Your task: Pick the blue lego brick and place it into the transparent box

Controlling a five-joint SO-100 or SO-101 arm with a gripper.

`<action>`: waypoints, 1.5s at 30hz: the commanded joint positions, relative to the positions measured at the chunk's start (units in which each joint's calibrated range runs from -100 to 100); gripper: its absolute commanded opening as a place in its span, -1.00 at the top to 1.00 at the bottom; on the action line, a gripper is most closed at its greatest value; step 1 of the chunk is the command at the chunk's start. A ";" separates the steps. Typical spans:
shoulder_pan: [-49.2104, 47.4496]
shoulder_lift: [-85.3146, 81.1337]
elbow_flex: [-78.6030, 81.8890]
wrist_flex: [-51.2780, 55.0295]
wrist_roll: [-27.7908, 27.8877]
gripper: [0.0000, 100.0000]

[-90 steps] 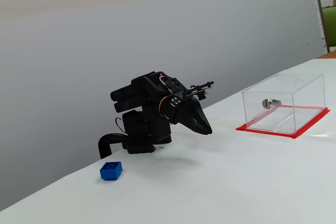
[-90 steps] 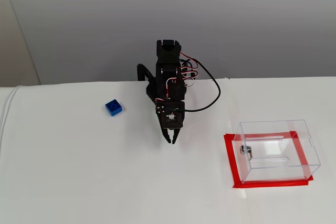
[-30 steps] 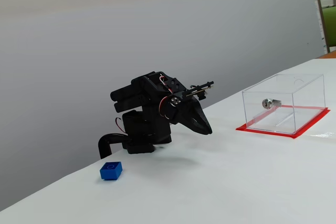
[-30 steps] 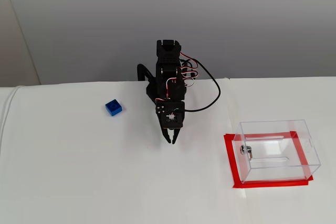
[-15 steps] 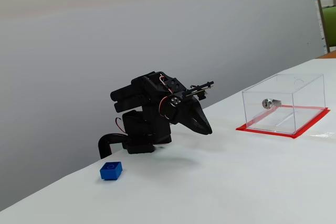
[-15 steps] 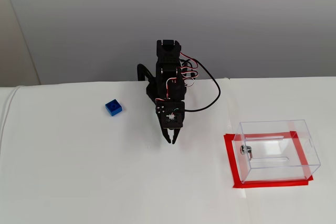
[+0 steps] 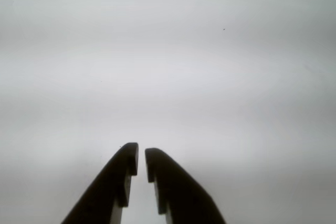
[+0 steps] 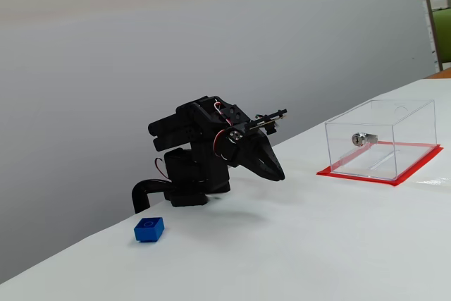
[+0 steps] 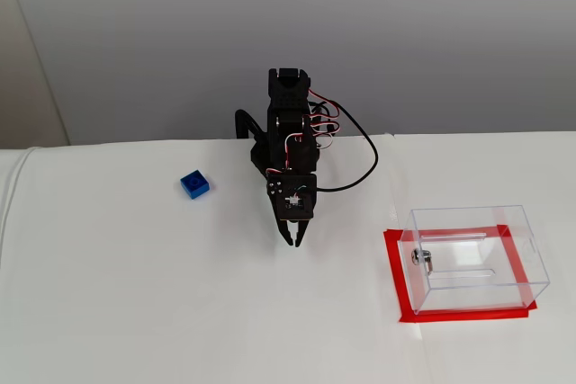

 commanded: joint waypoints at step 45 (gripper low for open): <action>0.02 -0.42 0.96 -0.51 -0.23 0.97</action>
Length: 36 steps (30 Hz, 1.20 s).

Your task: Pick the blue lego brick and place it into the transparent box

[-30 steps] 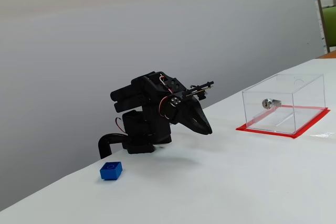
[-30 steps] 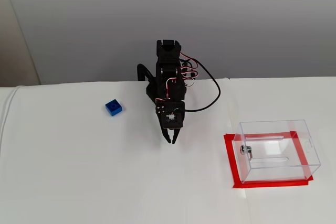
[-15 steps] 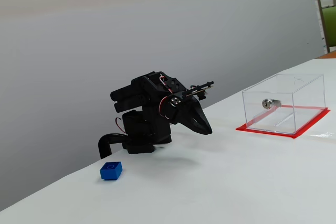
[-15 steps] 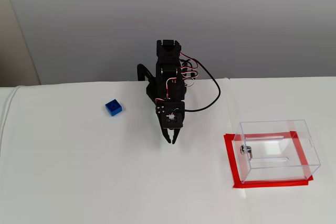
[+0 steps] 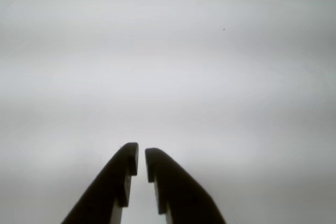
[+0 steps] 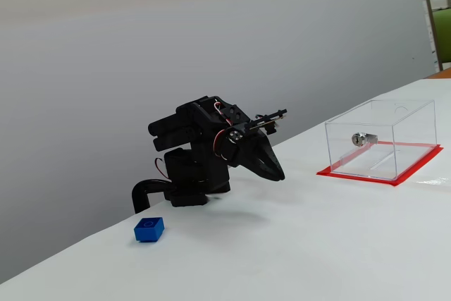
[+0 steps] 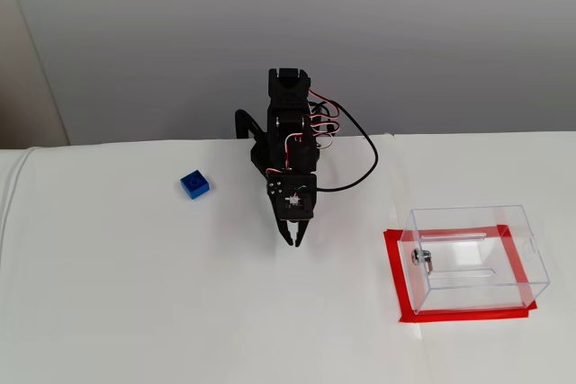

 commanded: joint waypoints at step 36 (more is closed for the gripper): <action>-5.60 11.80 -17.13 0.01 -0.23 0.97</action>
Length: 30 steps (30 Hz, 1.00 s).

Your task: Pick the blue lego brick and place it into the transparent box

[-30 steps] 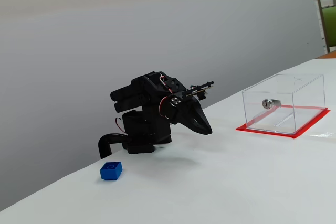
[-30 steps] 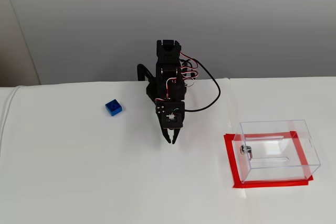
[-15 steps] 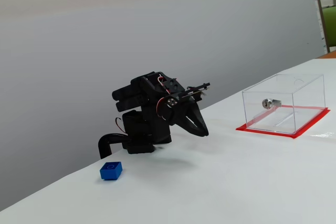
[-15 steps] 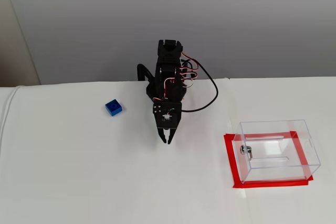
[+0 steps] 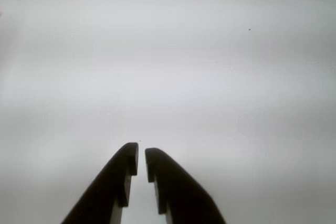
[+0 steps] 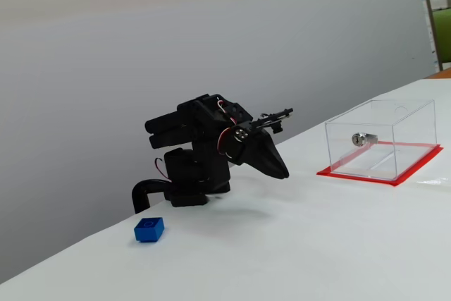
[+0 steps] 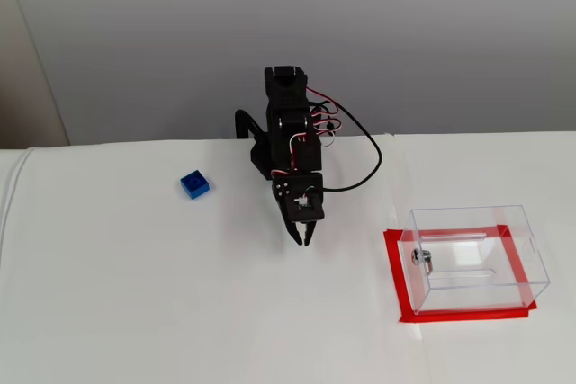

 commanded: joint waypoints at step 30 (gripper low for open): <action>3.67 48.72 -51.95 -0.25 -0.19 0.97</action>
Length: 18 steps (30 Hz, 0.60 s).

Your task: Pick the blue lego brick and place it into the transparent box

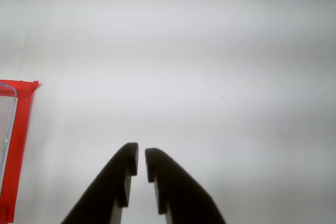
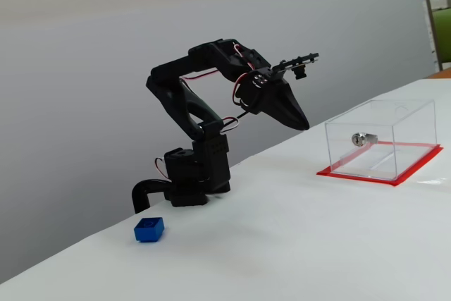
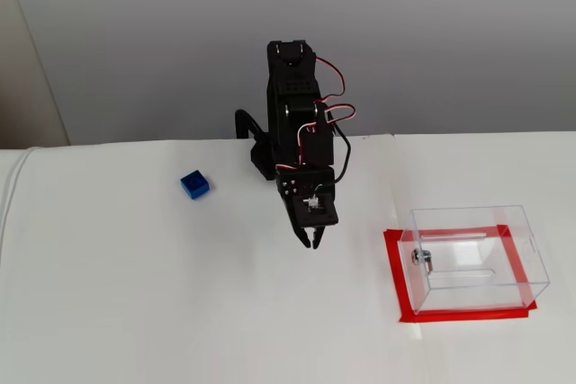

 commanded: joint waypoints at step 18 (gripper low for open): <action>33.41 0.27 -8.02 0.01 -0.34 0.97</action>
